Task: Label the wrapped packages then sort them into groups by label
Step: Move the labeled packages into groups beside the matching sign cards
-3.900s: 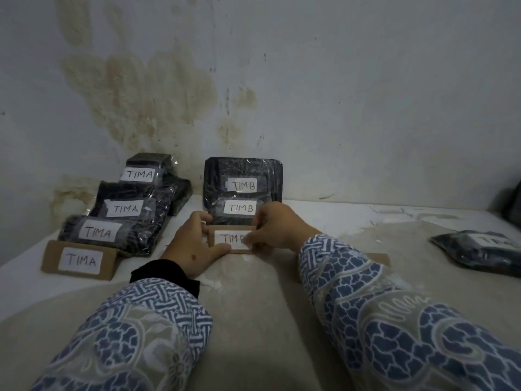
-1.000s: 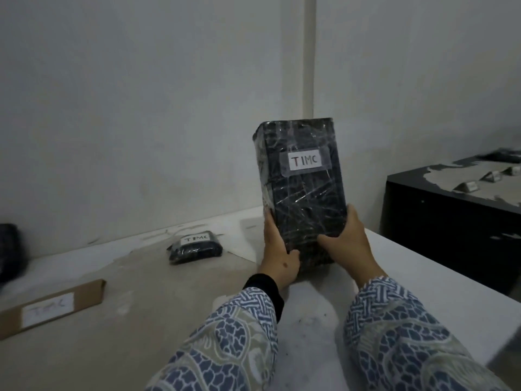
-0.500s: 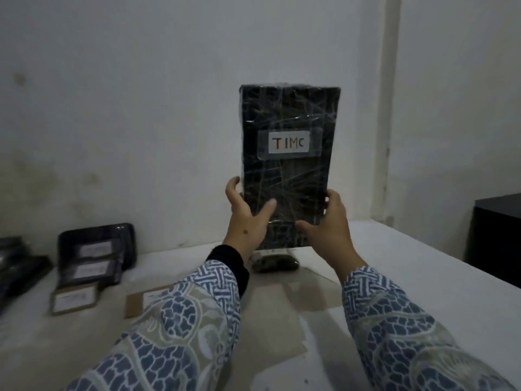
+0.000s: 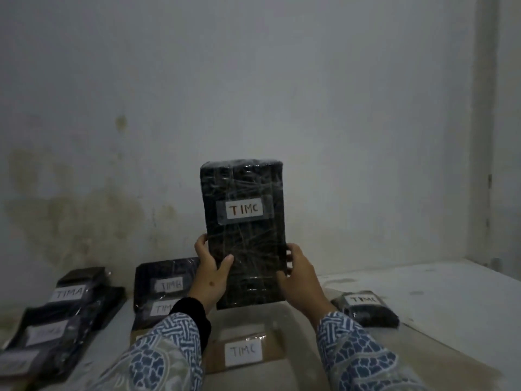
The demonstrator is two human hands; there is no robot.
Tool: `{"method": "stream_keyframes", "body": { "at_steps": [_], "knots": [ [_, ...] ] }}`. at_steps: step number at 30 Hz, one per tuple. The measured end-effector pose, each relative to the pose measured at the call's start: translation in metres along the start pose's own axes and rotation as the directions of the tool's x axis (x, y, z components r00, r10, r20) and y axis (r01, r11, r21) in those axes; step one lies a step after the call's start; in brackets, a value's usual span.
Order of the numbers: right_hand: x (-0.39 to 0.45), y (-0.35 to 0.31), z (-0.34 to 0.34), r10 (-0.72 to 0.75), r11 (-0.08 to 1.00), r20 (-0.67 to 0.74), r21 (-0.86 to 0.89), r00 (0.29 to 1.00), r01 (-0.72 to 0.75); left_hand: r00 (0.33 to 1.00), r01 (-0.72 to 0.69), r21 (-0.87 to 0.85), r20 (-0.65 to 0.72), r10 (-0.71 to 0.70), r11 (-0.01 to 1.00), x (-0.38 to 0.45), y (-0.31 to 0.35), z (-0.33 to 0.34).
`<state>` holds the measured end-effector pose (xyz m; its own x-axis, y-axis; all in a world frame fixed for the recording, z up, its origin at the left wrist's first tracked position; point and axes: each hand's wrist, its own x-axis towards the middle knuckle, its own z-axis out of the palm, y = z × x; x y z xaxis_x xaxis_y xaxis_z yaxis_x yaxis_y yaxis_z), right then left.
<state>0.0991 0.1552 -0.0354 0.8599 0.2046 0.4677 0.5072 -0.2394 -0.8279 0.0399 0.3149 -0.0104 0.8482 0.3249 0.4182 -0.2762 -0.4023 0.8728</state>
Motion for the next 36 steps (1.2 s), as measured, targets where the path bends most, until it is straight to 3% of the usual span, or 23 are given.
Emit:
{"method": "stream_keyframes", "body": {
  "at_steps": [5, 18, 28, 30, 32, 34, 36],
  "knots": [
    [0.012, 0.018, 0.03, 0.112, 0.994, 0.062, 0.001, 0.992, -0.112, 0.999, 0.038, 0.032, 0.037, -0.039, 0.999, 0.014, -0.031, -0.012],
    [0.038, 0.049, 0.052, 0.087, 0.989, 0.076, -0.125, 0.993, -0.077, 0.996, 0.065, 0.125, 0.049, -0.071, 0.99, 0.047, -0.078, -0.001],
    [0.051, 0.066, 0.059, 0.155, 0.968, 0.146, -0.221, 0.977, -0.12, 0.995, 0.091, 0.212, 0.024, -0.098, 0.973, 0.057, -0.082, -0.002],
    [0.048, 0.062, 0.056, 0.172, 0.956, 0.171, -0.266, 0.97, -0.123, 0.992, 0.124, 0.169, -0.039, -0.119, 0.978, 0.058, -0.079, -0.004],
    [0.043, 0.056, 0.046, 0.186, 0.941, 0.177, -0.317, 0.967, -0.123, 0.97, 0.159, 0.12, -0.201, -0.133, 0.98, 0.054, -0.071, 0.0],
    [0.041, 0.055, 0.034, 0.175, 0.922, 0.172, -0.375, 0.969, -0.1, 0.941, 0.116, 0.191, -0.334, -0.046, 0.975, 0.049, -0.06, 0.007],
    [0.036, 0.056, 0.018, 0.147, 0.902, 0.152, -0.427, 0.977, -0.069, 0.932, 0.051, 0.247, -0.361, 0.043, 0.968, 0.041, -0.046, 0.023]
  ]
}}
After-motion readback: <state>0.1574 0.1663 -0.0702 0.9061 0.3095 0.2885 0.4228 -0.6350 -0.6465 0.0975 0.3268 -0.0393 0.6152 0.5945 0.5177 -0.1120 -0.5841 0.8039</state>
